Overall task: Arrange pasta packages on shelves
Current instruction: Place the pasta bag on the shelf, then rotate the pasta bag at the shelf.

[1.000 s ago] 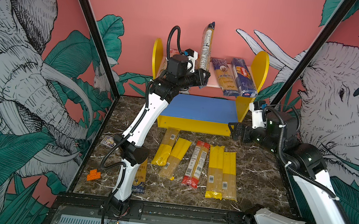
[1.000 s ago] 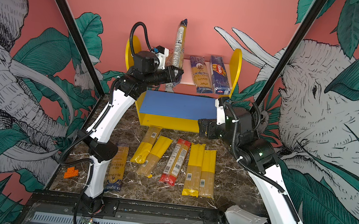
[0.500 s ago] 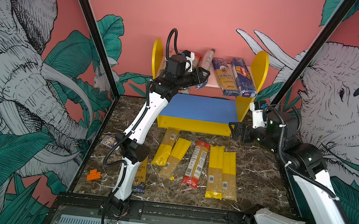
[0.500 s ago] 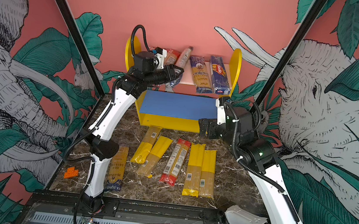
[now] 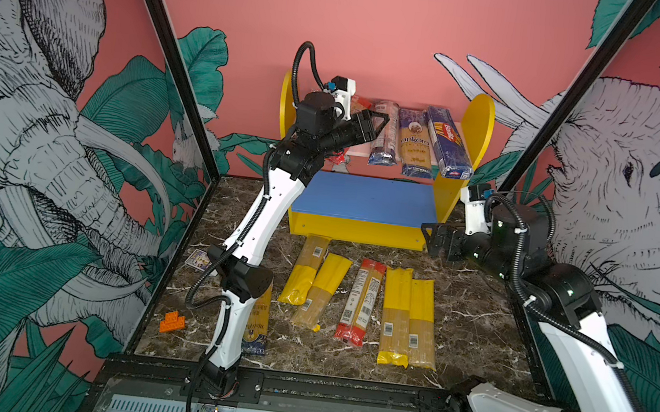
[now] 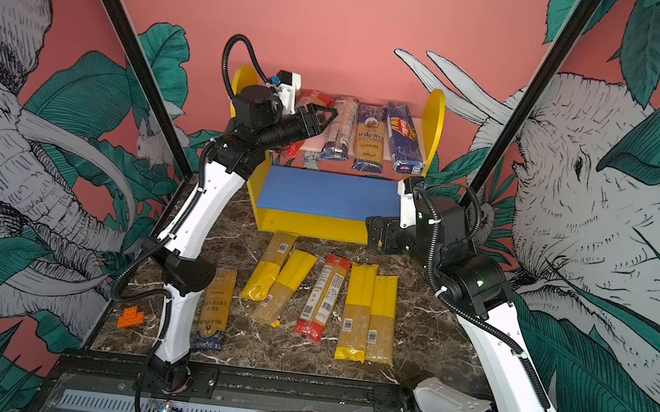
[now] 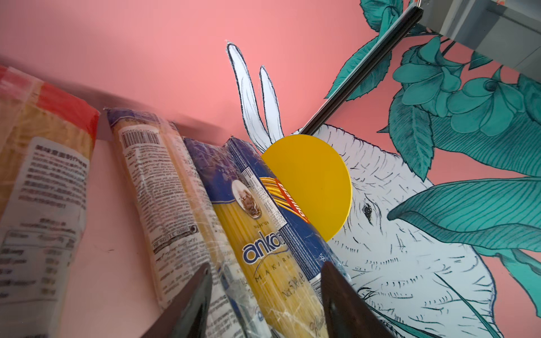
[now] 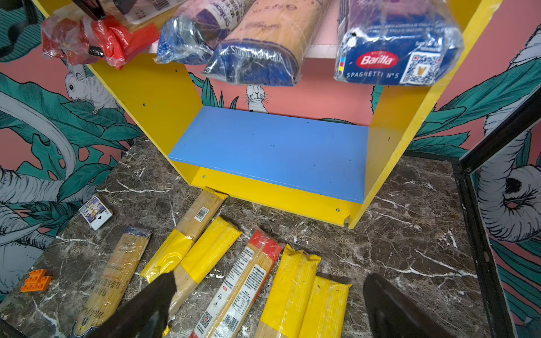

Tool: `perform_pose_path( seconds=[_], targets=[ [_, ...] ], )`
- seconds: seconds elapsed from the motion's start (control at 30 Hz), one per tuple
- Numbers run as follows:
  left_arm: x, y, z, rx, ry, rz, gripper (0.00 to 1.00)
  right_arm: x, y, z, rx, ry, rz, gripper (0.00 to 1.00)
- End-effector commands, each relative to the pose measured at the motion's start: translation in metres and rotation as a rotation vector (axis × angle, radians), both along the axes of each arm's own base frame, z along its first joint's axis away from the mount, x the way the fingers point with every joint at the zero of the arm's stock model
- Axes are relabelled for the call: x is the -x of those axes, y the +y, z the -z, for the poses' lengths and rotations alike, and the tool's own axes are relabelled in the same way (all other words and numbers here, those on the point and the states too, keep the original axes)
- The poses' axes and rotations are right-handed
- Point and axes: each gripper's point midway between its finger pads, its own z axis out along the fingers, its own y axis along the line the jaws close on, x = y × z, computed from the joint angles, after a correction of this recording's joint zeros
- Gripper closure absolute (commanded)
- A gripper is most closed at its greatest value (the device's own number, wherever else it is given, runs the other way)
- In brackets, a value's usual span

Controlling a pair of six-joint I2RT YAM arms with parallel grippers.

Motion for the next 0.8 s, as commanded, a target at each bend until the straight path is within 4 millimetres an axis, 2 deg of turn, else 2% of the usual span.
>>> perform_pose_path(
  seconds=[0.0, 0.1, 0.27, 0.53, 0.77],
  targets=[
    [0.026, 0.010, -0.036, 0.049, -0.060, 0.034, 0.40, -0.006, 0.000, -0.010, -0.006, -0.035, 0.005, 0.01],
    [0.029, 0.011, -0.035, 0.040, -0.057, 0.034, 0.40, -0.008, 0.002, -0.015, -0.012, -0.039, 0.001, 0.01],
    [0.020, 0.007, -0.015, 0.005, -0.010, 0.022, 0.40, -0.005, -0.001, -0.025, -0.012, -0.061, 0.004, 0.01],
    [0.010, -0.025, 0.008, 0.046, 0.052, 0.112, 0.43, 0.007, -0.015, -0.039, -0.007, -0.087, 0.033, 0.01],
    [0.019, -0.044, 0.028, -0.013, 0.076, 0.134, 0.44, 0.019, -0.029, -0.043, -0.005, -0.097, 0.072, 0.01]
  ],
)
